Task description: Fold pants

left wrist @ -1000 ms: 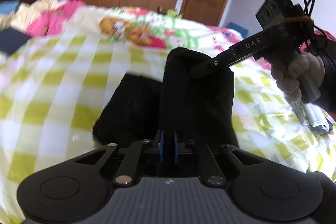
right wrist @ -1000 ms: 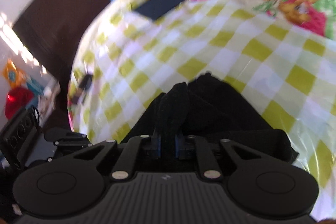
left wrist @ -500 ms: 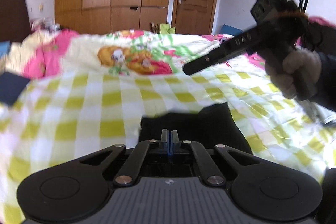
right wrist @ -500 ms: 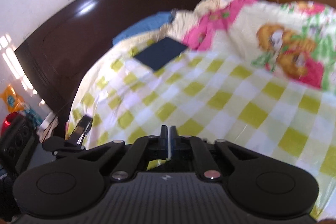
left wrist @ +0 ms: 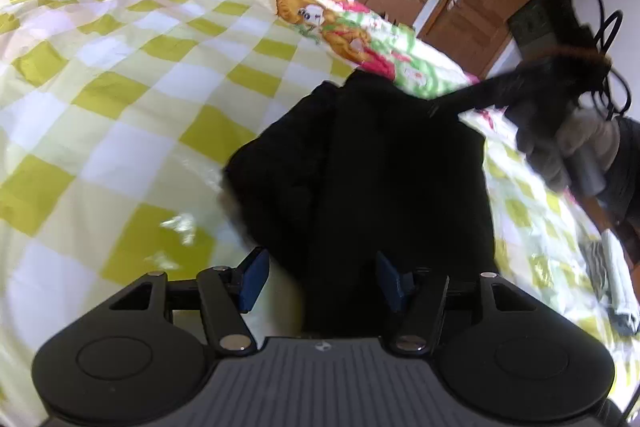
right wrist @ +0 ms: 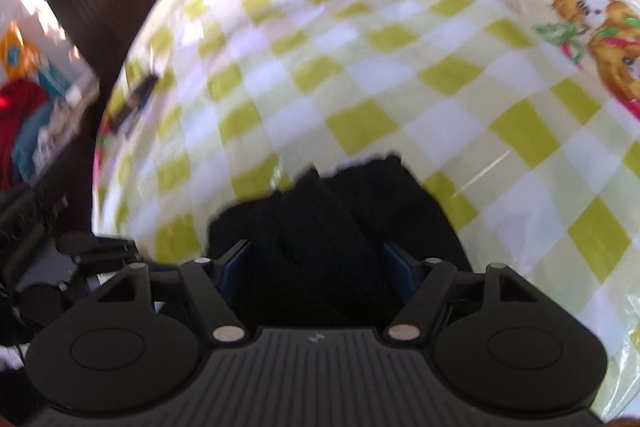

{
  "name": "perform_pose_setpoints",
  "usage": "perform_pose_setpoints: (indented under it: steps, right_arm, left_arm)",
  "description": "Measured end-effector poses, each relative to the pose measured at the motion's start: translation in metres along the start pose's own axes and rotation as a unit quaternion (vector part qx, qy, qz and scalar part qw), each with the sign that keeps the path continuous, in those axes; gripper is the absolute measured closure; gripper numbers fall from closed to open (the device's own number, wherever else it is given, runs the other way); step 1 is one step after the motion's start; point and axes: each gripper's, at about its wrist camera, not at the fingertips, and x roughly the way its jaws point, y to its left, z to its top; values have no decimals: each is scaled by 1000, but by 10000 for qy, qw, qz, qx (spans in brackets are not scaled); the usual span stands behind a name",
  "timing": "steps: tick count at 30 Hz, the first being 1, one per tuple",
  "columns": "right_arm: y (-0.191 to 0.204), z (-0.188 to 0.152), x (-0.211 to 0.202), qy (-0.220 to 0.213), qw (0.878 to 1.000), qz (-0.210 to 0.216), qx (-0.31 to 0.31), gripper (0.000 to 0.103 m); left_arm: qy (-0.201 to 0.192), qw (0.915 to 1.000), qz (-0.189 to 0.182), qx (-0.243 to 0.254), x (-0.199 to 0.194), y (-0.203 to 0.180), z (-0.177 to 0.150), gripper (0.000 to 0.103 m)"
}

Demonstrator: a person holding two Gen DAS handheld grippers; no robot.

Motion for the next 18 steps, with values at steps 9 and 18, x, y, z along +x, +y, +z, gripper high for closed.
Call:
perform_pose_setpoints:
  steps: [9,18]
  right_arm:
    - [31,-22,-53,-750,9933,219,847,89]
    - [33,-13,-125,-2031,9725,90,1139,90]
  left_arm:
    - [-274,9994,-96,-177,-27,-28,17,80]
    - [-1077,9868,-314,1171,-62,-68,77,80]
